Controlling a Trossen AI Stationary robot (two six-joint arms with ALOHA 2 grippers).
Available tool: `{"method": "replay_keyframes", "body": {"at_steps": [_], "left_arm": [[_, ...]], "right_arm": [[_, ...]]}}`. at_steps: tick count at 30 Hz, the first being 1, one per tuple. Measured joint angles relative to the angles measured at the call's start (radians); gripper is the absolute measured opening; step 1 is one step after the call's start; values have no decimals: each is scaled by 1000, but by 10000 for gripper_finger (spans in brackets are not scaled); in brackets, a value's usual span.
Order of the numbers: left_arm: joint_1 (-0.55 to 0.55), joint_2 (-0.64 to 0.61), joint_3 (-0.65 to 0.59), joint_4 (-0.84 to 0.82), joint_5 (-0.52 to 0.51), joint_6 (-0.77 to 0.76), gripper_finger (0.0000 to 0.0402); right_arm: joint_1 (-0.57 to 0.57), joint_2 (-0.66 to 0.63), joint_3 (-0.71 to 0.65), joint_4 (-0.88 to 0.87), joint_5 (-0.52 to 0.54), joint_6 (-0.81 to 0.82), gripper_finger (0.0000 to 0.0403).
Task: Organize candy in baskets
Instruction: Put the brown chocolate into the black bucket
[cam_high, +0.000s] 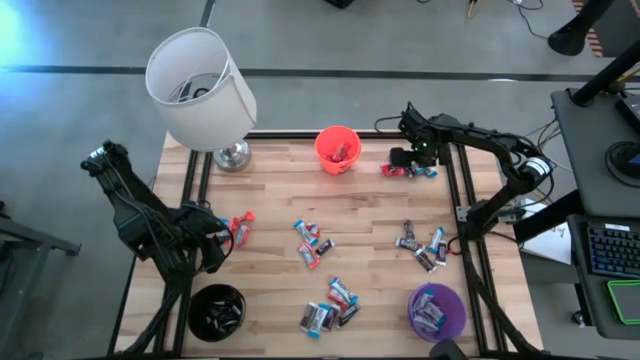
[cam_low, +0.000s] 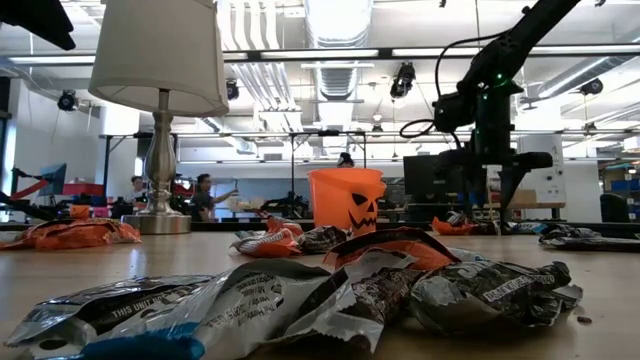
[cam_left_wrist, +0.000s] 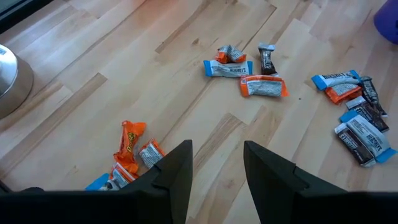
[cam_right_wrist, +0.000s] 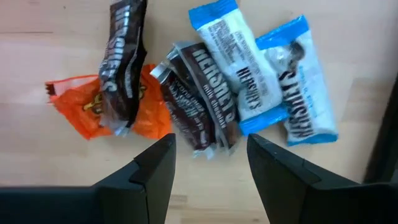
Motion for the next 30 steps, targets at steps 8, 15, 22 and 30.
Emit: {"method": "replay_keyframes", "body": {"at_steps": [8, 15, 22, 30], "left_arm": [[0, 0, 0, 0, 4, 1, 126], [0, 0, 0, 1, 8, 39, 126], [0, 0, 0, 3, 9, 54, 126], [0, 0, 0, 8, 9, 54, 126]], "right_arm": [[123, 0, 0, 105, -37, 75, 189], [172, 0, 5, 165, 96, 189, 189], [173, 0, 5, 204, 94, 274, 189], [180, 50, 0, 247, 106, 359, 189]]}}
